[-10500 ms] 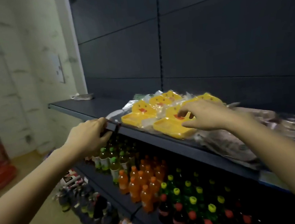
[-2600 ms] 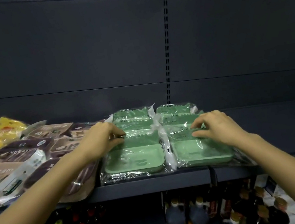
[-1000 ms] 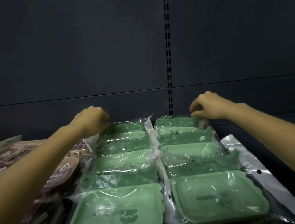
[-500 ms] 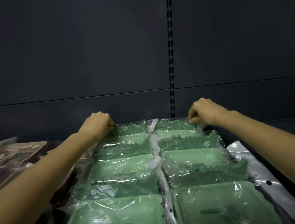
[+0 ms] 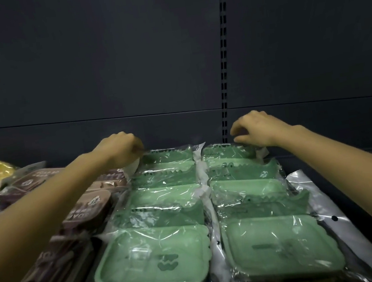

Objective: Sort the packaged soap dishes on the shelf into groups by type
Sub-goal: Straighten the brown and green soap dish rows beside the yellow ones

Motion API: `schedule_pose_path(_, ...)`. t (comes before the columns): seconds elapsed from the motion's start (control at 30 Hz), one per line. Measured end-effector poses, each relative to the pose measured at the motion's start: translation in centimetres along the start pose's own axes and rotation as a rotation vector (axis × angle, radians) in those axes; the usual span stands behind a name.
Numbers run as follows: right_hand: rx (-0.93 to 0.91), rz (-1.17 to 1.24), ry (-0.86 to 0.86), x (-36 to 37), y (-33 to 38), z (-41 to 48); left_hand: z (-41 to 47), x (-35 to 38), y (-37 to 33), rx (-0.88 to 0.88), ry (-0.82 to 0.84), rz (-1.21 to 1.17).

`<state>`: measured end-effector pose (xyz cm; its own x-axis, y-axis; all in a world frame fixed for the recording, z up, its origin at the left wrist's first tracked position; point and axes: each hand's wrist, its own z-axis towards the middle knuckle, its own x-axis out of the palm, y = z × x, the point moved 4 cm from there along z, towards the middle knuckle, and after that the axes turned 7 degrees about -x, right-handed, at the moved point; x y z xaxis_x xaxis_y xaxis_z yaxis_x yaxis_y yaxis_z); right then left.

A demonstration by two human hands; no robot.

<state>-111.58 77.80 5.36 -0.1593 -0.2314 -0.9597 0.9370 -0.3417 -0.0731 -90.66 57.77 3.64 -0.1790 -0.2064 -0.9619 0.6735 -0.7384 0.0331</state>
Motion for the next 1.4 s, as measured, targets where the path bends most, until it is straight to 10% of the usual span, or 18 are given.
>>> schedule_pose_path(0.97, -0.221, 0.206, -0.104, -3.2, 26.8, -3.3, -18.6, -5.2, 20.2, 0.062, -0.047, -0.072)
schedule_pose_path(1.4, -0.234, 0.146, 0.119, -0.4, 37.6, -9.8, -24.2, -0.1, 27.1, 0.266, 0.466, -0.326)
